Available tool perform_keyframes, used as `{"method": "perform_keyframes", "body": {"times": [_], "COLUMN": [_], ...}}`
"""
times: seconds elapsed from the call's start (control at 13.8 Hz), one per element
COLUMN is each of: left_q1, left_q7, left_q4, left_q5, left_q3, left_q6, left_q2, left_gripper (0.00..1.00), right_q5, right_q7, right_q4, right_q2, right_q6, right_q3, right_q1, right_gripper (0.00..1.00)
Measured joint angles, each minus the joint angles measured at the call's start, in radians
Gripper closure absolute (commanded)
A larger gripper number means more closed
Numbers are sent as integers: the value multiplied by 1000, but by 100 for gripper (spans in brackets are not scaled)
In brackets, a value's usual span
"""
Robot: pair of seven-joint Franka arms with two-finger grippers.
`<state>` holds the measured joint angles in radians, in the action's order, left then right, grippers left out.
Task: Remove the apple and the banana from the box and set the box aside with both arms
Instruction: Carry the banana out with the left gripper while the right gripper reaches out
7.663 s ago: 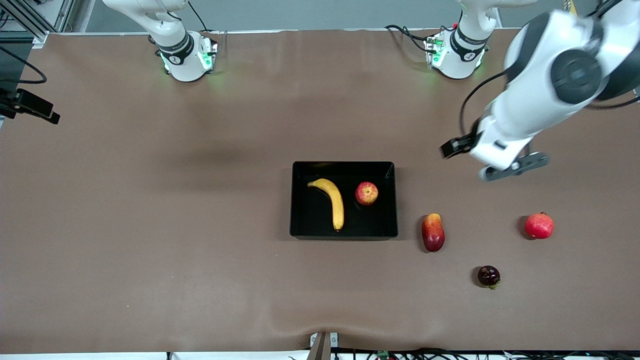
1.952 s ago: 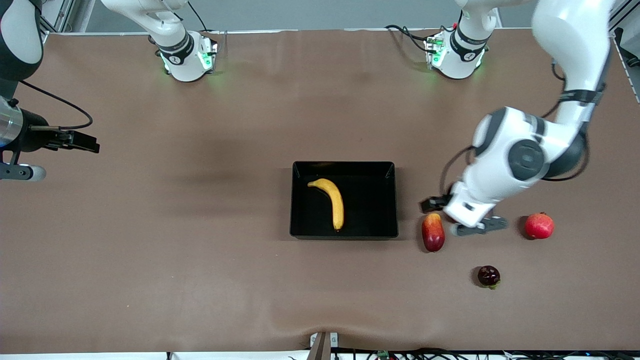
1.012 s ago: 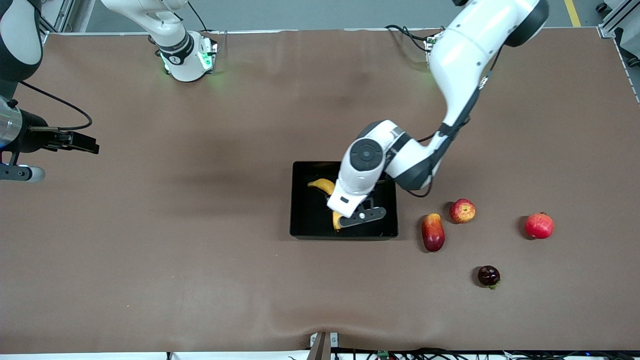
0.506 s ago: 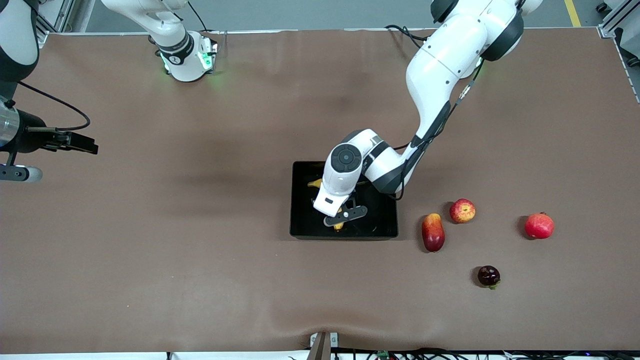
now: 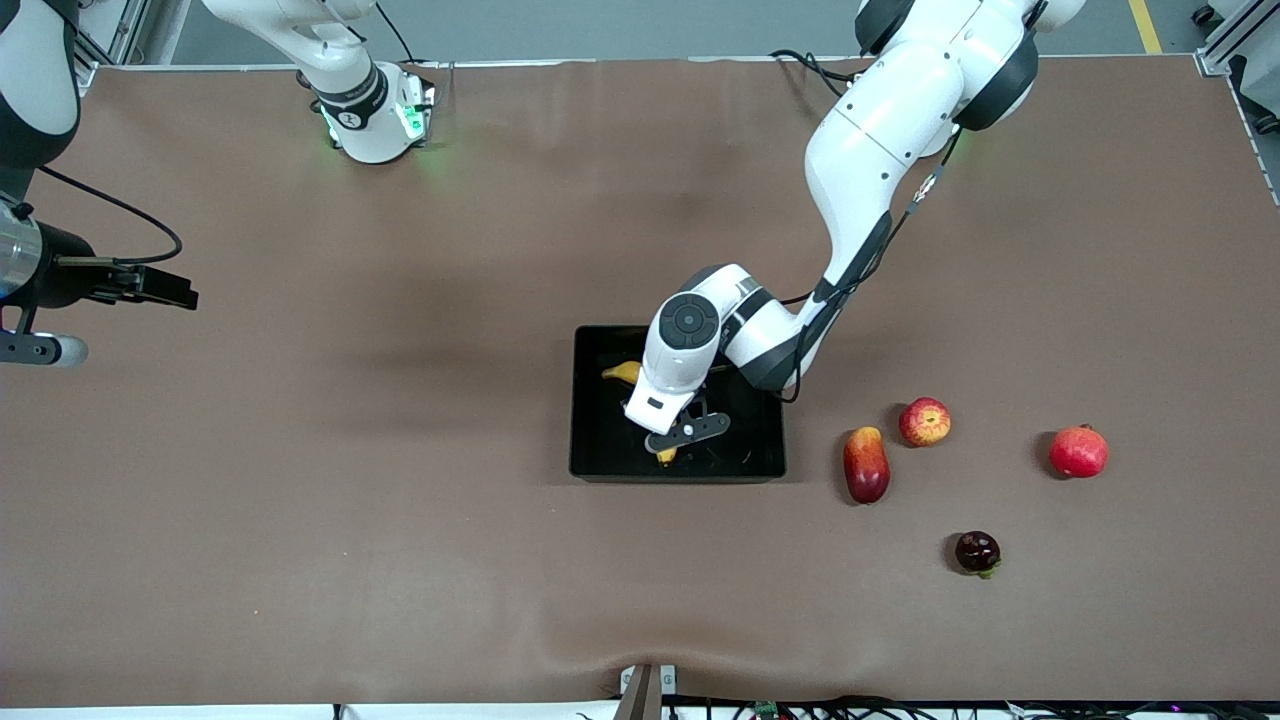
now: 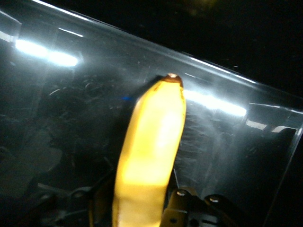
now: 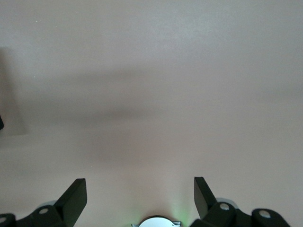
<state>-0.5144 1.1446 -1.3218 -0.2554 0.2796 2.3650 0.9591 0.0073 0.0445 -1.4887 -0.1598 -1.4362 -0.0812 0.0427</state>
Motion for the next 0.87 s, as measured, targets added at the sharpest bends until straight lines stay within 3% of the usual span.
{"method": "perform_keyframes", "body": {"times": [0.29, 0.87], "left_q1": [-3, 24], "left_q7": [0, -30], "left_q4": [31, 43], "left_q5": [0, -1], "left_q3": [0, -12], "left_q6": [-48, -231], "left_q2": [-27, -208], "left_gripper": [100, 100], "right_q5": [1, 45], "right_q7": [0, 0], "right_q4": [0, 0], "right_q2": [-6, -9], "right_q6": [0, -3], "right_q3": [0, 7], "right_q1": [0, 8], "right_gripper": [0, 0]}}
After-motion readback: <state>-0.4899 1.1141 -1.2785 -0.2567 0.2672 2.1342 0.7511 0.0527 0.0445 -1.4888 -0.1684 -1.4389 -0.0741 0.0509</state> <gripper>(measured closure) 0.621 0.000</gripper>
